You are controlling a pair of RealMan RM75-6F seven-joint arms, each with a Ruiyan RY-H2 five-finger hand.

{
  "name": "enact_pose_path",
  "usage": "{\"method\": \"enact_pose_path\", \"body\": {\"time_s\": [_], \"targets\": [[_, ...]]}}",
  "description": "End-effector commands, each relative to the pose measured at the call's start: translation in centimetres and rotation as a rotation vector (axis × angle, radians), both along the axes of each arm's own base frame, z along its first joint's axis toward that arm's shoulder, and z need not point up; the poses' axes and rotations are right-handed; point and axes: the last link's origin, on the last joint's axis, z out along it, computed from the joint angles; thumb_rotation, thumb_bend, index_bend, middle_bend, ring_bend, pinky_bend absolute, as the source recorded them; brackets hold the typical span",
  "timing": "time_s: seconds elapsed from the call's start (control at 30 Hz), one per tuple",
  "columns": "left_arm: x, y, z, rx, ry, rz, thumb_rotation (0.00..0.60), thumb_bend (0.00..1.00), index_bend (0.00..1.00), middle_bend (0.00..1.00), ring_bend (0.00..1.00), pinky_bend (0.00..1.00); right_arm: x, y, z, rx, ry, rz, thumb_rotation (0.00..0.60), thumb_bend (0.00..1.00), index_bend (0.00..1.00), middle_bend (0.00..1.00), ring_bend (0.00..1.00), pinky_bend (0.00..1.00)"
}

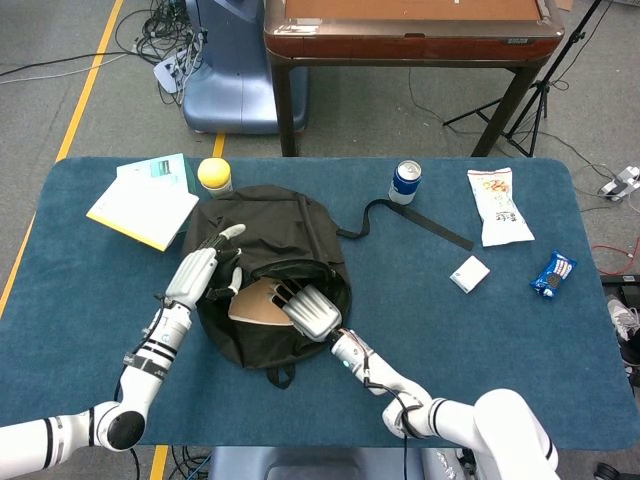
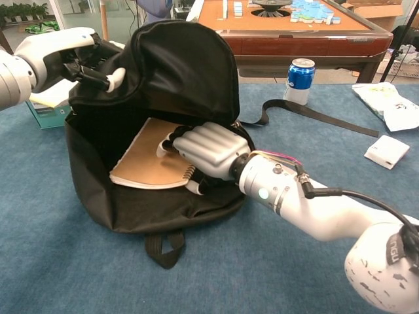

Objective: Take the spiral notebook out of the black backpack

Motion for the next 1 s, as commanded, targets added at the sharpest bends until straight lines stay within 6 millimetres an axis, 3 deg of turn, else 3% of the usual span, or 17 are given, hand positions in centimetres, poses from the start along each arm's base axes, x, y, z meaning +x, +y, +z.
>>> {"method": "enact_pose_path", "body": {"time_s": [0.03,0.17,0.37,0.57,0.8,1.0], "targets": [[-0.1,0.0,0.1,0.001,0.001,0.001,0.6,0.56,0.57,0.11,0.1,0.06,0.3,0.0,-0.1,-0.007,-0.02,0.014,0.6,0.42,0.25,0.21,0.12,0.2],[-0.1,0.1,0.2,0.003,-0.003,0.004,0.6,0.56,0.57,0.11,0.1,0.06,0.2,-0.1,-0.1,-0.021,-0.04,0.013,0.6,0.44,0.36,0.25,0.14,0.21],[-0.1,0.2,0.2,0.004,-0.008,0.003,0.6,0.56,0.57,0.11,0.1,0.06,0.4,-0.3,-0.1,-0.037,-0.065,0.021,0.6,0.45,0.63,0.36,0.23,0.27],[-0.3,0.3,0.3,0.01,-0.003,0.008,0.6,0.56,0.57,0.11,0.1,0.06,0.2,-0.3,0.6,-0.064,-0.099,0.044,0.6,0.47,0.76,0.45,0.3,0.32],[-0.4,0.5,0.4,0.013,0.001,0.013,0.6,0.56,0.57,0.11,0.09,0.06,-1.2,0.3,4.0,-0.106,-0.167,0.101,0.6,0.5,0.84,0.51,0.38,0.37],[-0.4,0.4,0.3,0.01,0.011,0.008,0.6,0.56,0.57,0.11,0.09,0.06,-2.6,1.6,8.7,-0.129,-0.24,0.137,0.6,0.5,0.89,0.56,0.45,0.43]]}}
